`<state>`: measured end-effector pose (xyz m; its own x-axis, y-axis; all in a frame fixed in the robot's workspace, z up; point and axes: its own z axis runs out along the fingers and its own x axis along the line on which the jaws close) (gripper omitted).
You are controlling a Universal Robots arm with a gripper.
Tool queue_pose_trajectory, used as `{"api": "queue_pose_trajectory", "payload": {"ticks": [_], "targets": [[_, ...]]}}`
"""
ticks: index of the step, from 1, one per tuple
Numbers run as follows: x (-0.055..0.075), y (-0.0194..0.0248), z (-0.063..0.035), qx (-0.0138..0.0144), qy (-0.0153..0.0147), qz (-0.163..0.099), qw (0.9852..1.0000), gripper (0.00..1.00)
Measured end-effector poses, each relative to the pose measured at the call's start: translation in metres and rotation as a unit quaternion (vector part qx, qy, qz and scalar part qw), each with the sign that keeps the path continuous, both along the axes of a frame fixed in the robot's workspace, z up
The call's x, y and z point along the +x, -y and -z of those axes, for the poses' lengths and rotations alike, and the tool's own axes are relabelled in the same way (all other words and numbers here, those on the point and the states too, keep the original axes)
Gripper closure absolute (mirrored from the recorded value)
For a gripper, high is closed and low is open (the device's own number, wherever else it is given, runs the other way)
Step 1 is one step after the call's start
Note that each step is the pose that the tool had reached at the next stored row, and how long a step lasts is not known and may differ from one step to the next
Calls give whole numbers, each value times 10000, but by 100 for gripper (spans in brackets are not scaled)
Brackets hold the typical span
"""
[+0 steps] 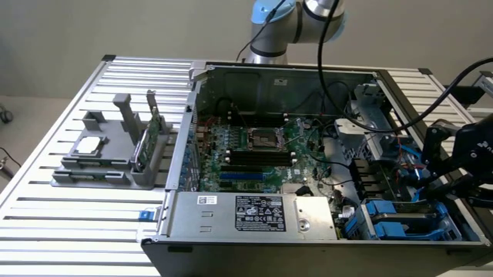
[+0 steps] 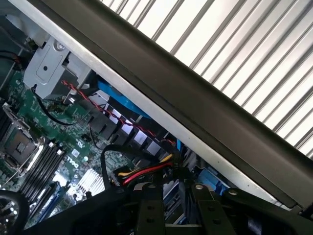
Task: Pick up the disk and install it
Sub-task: 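Insert the first disk wire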
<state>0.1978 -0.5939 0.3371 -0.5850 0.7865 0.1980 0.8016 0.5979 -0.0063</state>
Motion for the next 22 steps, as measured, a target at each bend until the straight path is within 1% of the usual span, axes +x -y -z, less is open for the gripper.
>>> {"api": "queue_pose_trajectory", "payload": {"ticks": [4,7,9,15,17,19,22], "targets": [[3,5,2,3,-5,6,10000,73],[4,25,1,3,-4,5,10000,73],[3,50,1,2,-5,5,10000,73],[3,153,0,4,-19,5,10000,73],[4,174,2,15,-20,5,10000,73],[4,175,2,34,-20,5,10000,73],[3,175,5,87,-20,7,10000,73]]}}
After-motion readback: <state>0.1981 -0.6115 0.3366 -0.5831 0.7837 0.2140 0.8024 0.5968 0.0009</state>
